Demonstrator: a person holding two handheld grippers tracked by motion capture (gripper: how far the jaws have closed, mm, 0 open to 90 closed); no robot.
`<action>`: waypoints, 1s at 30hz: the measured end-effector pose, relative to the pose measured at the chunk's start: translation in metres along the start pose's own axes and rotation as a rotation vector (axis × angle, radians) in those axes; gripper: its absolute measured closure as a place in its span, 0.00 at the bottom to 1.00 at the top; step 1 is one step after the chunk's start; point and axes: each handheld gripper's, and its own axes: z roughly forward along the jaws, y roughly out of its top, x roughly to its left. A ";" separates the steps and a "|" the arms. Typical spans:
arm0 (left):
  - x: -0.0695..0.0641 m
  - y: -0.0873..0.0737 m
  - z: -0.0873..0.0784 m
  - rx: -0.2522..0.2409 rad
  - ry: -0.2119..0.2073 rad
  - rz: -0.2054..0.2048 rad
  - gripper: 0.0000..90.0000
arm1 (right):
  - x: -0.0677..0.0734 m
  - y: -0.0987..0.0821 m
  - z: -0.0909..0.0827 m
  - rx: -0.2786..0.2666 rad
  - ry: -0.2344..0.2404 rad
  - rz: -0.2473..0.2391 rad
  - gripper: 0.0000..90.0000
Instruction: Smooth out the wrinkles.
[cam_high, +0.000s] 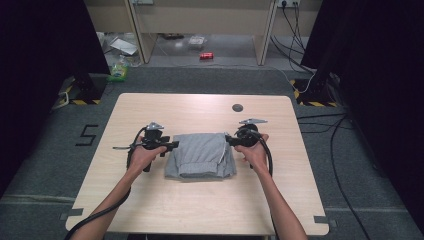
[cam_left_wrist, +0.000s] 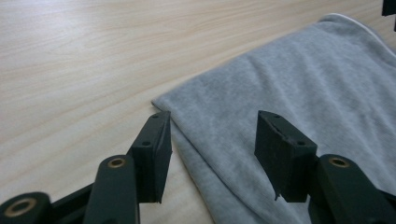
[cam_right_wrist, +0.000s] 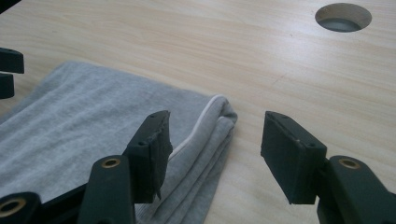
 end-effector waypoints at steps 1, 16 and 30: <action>-0.001 -0.002 -0.001 0.001 -0.005 -0.002 0.49 | 0.001 -0.001 -0.001 -0.003 0.004 0.001 0.47; -0.020 -0.014 -0.026 -0.035 -0.055 0.015 0.34 | 0.018 -0.010 -0.017 -0.021 0.030 -0.033 0.39; -0.029 -0.026 -0.029 -0.017 -0.068 0.042 0.30 | 0.029 -0.016 -0.026 -0.023 0.044 -0.042 0.35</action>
